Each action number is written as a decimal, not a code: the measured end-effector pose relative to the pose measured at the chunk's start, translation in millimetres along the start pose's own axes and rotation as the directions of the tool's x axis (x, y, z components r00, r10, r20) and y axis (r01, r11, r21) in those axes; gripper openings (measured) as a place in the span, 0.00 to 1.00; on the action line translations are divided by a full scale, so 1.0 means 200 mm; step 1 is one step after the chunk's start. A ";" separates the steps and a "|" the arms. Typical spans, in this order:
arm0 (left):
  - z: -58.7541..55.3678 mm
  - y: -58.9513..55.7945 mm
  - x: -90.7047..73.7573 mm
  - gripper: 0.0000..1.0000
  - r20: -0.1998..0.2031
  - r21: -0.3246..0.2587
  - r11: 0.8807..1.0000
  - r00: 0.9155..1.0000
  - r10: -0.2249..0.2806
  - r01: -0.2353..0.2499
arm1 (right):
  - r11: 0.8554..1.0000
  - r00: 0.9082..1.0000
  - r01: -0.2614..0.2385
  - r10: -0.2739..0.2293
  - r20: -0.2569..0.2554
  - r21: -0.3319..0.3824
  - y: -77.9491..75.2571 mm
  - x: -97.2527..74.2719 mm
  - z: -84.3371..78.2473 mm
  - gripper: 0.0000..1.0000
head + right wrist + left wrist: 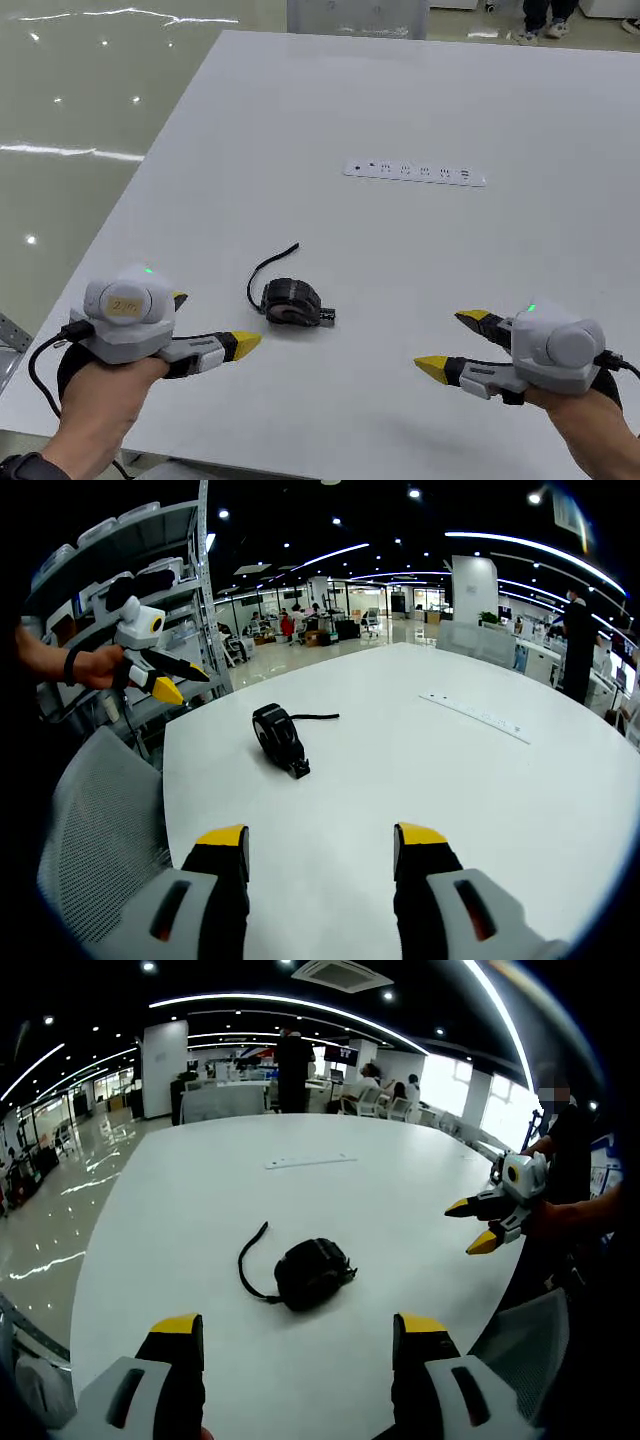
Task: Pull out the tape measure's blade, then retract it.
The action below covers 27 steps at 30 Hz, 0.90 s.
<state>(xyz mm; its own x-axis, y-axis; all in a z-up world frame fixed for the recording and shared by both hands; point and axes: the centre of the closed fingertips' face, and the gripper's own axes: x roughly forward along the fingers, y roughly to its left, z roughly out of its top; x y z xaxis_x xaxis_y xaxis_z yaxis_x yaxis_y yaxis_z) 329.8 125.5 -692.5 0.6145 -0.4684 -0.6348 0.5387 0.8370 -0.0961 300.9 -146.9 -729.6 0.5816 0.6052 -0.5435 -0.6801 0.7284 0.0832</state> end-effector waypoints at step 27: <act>-0.07 0.03 -0.01 0.74 -0.012 -0.010 1.000 1.000 0.009 -0.009 | 1.000 1.000 -0.014 0.015 -0.025 0.021 0.06 0.00 -0.07 0.60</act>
<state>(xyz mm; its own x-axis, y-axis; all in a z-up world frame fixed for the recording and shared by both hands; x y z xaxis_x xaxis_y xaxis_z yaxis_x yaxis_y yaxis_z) 324.5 135.6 -701.8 0.6126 -0.4575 -0.6445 0.5273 0.8440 -0.0979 286.6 -143.0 -739.3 0.5603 0.6079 -0.5626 -0.6786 0.7264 0.1089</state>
